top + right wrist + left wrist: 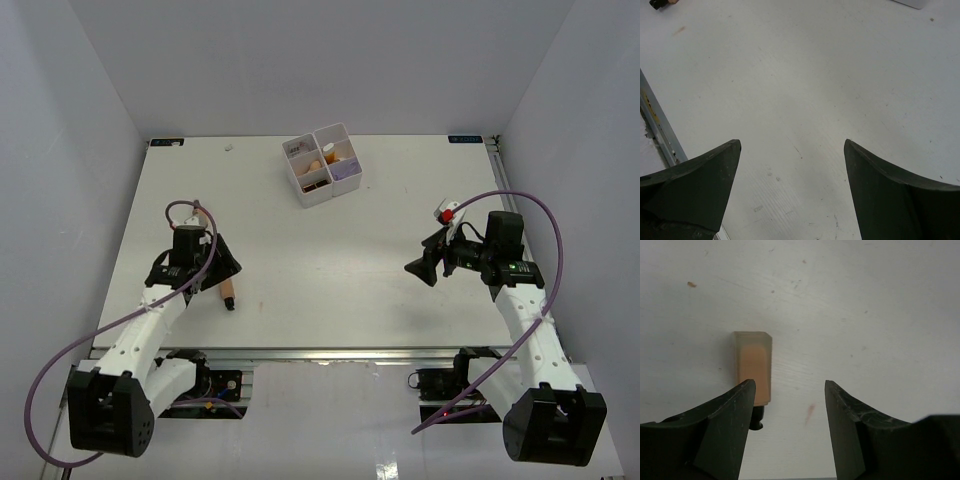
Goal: Organize the makeup
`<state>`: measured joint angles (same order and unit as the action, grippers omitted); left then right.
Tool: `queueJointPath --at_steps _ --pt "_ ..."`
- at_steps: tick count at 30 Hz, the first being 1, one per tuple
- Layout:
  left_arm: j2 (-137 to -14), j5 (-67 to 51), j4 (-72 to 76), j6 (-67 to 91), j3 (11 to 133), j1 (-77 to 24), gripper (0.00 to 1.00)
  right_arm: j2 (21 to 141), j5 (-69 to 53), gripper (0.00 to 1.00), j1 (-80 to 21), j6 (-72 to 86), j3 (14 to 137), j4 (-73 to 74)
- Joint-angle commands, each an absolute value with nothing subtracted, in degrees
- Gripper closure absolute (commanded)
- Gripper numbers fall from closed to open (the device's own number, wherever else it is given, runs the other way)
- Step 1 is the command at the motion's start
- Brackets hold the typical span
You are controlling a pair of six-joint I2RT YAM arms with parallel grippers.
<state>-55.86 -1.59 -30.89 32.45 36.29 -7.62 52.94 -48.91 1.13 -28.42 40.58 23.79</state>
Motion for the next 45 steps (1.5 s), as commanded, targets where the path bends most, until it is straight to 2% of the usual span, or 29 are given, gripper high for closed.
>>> queueJointPath --at_steps 1,11,19,21,25,27,31,34,38,43,45 --pt "-59.22 3.23 -30.18 32.44 34.76 -7.77 0.32 51.86 -51.28 0.10 1.41 -27.69 40.17 22.70" --pt "-68.99 9.63 -29.44 32.07 36.78 -11.18 0.31 51.77 -52.03 0.10 1.41 -27.51 40.17 22.76" --pt "-72.70 13.55 -29.44 33.31 37.63 -14.33 0.39 51.86 -52.13 0.10 1.41 -27.51 40.07 22.76" --pt "-71.40 13.61 -29.42 33.31 37.70 -14.44 0.45 51.83 -52.26 0.10 1.41 -27.53 39.99 22.76" --pt "-68.93 11.60 -29.20 34.00 37.63 -14.64 0.65 51.21 -57.88 0.10 1.41 -33.86 40.33 25.87" --pt "-68.29 8.78 -28.83 34.19 37.44 -14.59 0.77 50.44 -63.91 0.10 1.41 -38.53 40.34 30.25" --pt "-68.01 0.94 -28.08 34.54 37.90 -14.67 0.86 48.84 -71.43 0.10 1.40 -55.30 40.25 41.19" --pt "-67.59 -9.27 -25.86 34.59 39.19 -14.84 0.91 47.64 -73.52 0.10 0.80 -75.96 39.99 50.46" --pt "-67.24 -27.96 -19.20 33.23 40.60 -17.12 0.98 46.41 -72.17 0.10 0.27 -92.92 39.99 60.60" --pt "-69.10 -43.57 -7.35 31.06 41.72 -24.25 1.00 45.66 -71.21 0.10 0.09 -94.70 40.41 58.92" --pt "-72.20 -47.18 -4.50 28.71 43.06 -27.80 1.00 45.55 -72.65 0.10 0.09 -89.05 40.73 56.26"
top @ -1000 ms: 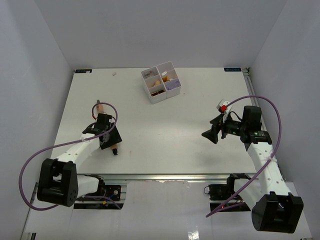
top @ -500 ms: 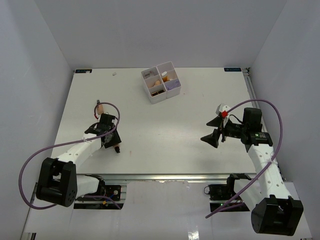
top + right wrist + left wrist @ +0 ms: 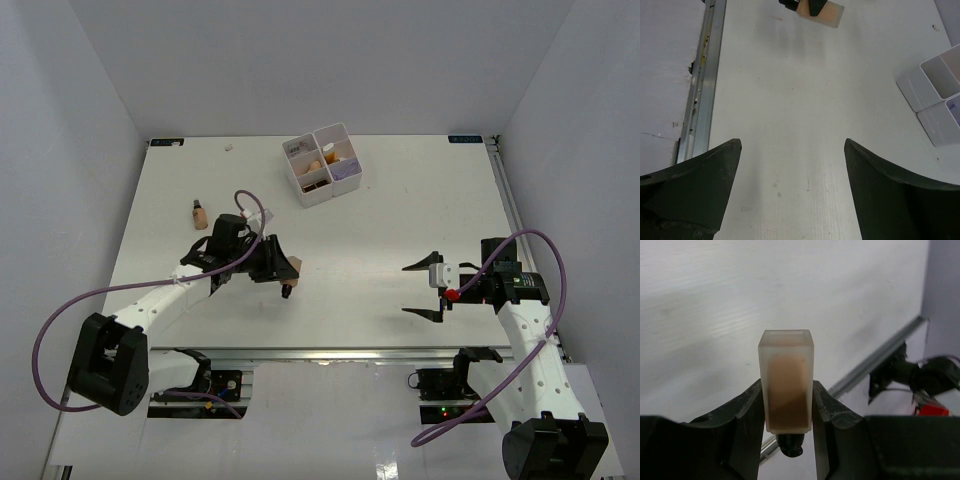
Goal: Organize the makeup
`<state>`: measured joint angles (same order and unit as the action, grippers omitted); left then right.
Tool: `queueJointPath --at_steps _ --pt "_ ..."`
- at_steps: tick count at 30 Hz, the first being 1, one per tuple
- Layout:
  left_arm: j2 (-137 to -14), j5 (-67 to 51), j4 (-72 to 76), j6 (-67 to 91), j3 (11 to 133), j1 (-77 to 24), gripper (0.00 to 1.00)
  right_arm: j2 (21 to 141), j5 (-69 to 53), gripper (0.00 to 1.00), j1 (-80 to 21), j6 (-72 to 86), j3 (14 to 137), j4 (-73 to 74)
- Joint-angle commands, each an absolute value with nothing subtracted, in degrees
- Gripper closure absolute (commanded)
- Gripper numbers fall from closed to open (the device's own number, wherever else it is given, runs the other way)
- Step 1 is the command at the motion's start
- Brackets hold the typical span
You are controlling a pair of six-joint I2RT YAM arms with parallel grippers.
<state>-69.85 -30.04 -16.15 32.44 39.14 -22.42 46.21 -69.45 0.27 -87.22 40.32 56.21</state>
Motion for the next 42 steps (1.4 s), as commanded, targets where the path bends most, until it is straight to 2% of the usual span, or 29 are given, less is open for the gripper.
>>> queueJointPath --at_steps 1,6,8,10,11,13,15,17,22,28,33,38,42 --pt "-73.74 -49.31 -3.67 27.23 43.88 -29.55 1.00 45.60 -73.36 0.10 0.09 -83.65 40.84 53.05" --pt "-78.48 -46.49 -2.61 19.66 48.36 -39.64 1.00 47.94 -75.89 0.10 0.09 -51.21 41.67 31.90" --pt "-79.55 -43.53 -0.59 18.29 49.14 -42.63 1.00 49.65 -76.12 0.10 0.09 -46.58 42.65 28.92" --pt "-81.10 -44.37 3.02 18.28 49.91 -44.18 1.00 50.44 -76.55 0.10 0.09 -53.51 45.48 36.01" --pt "-82.23 -45.18 3.62 18.71 50.60 -44.64 1.00 50.75 -76.37 0.10 0.09 -63.69 47.18 39.36" --pt "-84.43 -47.10 4.09 18.97 52.31 -45.27 1.00 51.41 -74.57 0.10 -1.41 -83.44 49.69 55.15" --pt "-86.53 -48.92 4.02 19.67 55.03 -45.69 1.00 52.01 -71.29 0.09 -2.94 -111.01 51.27 66.84" --pt "-89.51 -51.14 3.59 20.50 56.85 -45.80 1.00 52.07 -67.94 0.07 -3.64 -122.95 51.10 74.20" --pt "-93.98 -56.19 2.24 21.53 61.34 -46.24 1.00 48.63 -62.58 0.03 -7.61 -128.18 47.31 73.23" --pt "-97.12 -58.08 0.39 21.60 65.15 -46.83 1.00 45.14 -58.87 0.00 -11.78 -117.85 43.69 62.51" --pt "-98.81 -58.04 -1.81 21.09 67.00 -48.60 1.00 46.17 -58.10 0.06 -13.12 -113.19 44.27 57.59" --pt "-100.16 -57.47 -2.53 21.27 68.29 -49.71 1.00 47.23 -56.97 0.06 -13.97 -111.11 44.95 55.48" --pt "-100.53 -57.25 -3.21 21.01 69.36 -50.16 1.00 48.62 -54.98 0.14 -15.39 -110.96 44.85 55.45"
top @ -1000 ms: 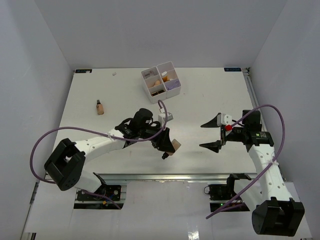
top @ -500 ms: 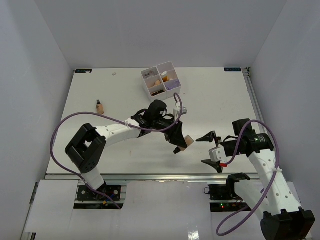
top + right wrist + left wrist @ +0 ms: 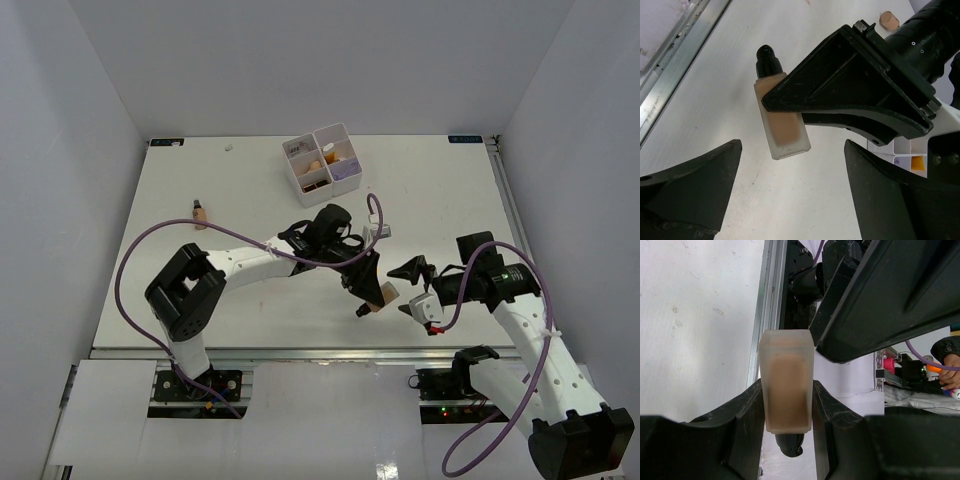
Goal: Organize the makeup
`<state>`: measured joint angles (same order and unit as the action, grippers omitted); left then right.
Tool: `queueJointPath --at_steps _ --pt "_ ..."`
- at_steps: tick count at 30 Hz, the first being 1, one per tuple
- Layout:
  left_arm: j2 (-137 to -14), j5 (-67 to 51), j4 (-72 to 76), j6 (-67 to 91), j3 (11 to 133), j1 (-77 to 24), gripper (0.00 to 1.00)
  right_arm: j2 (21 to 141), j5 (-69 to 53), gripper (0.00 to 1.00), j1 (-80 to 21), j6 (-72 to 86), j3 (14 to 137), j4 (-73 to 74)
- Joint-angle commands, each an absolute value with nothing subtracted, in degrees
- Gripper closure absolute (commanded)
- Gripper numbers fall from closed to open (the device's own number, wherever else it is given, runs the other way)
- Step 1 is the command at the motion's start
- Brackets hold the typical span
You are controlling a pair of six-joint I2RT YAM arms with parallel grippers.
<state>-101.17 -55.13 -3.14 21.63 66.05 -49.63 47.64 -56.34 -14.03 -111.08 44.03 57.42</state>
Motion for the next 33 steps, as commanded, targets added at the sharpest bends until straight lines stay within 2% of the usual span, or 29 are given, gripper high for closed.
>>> queueJointPath --at_steps 1,16,23,25,28,33 --pt "-100.64 -57.22 -3.34 20.96 69.57 -50.23 1.00 48.92 -54.43 0.16 -15.79 -110.59 44.64 55.33" --pt "-102.83 -56.58 -5.77 20.04 71.89 -51.17 0.99 51.26 -47.78 0.48 -21.30 -105.65 43.50 52.47" --pt "-102.66 -56.33 -6.87 19.68 72.61 -51.59 0.97 51.59 -44.56 0.51 -22.07 -105.38 42.54 50.97" --pt "-102.66 -56.17 -7.44 19.44 72.93 -51.68 0.96 51.68 -44.31 0.56 -22.40 -105.30 42.46 50.72" --pt "-102.57 -55.63 -7.92 19.36 73.04 -51.61 0.91 51.68 -44.57 0.64 -22.80 -104.16 42.73 50.80" --pt "-102.36 -54.03 -8.12 19.89 73.37 -51.71 0.69 51.35 -45.10 0.75 -23.41 -103.15 42.72 51.01"
